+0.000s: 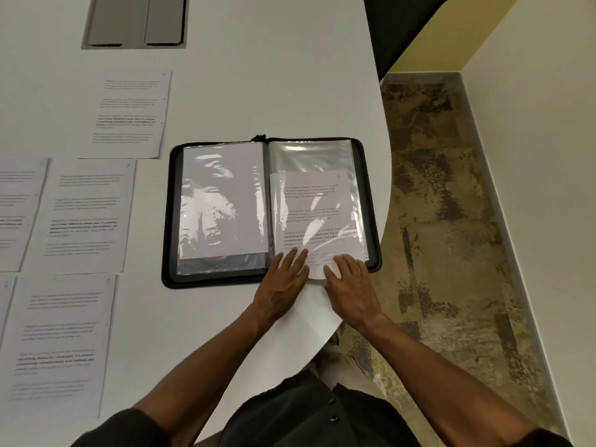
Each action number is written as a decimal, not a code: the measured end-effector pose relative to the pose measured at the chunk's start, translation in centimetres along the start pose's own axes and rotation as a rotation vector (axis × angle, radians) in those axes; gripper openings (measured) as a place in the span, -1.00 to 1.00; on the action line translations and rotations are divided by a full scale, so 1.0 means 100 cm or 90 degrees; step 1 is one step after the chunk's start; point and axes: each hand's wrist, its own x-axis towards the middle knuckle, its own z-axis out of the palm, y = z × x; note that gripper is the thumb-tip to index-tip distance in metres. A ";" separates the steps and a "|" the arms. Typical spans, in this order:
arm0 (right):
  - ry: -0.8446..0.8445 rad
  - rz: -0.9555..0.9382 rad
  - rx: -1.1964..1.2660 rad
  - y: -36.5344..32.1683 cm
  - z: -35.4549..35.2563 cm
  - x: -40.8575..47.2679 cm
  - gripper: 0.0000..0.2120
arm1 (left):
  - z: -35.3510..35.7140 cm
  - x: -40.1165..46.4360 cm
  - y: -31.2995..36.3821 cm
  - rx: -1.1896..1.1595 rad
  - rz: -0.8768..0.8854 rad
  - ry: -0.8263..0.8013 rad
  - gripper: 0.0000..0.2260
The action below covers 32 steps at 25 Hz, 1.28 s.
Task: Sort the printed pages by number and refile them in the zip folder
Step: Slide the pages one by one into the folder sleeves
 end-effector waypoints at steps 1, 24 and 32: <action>0.001 -0.015 0.008 -0.002 0.000 -0.002 -0.59 | 0.000 0.003 0.000 0.009 0.008 -0.024 -0.41; -0.046 0.040 0.106 0.001 0.031 -0.014 -0.37 | -0.011 0.059 0.002 -0.006 -0.109 -0.008 -0.62; -0.061 0.000 0.081 0.005 0.028 -0.003 -0.37 | -0.016 0.058 0.006 0.024 -0.080 0.055 -0.83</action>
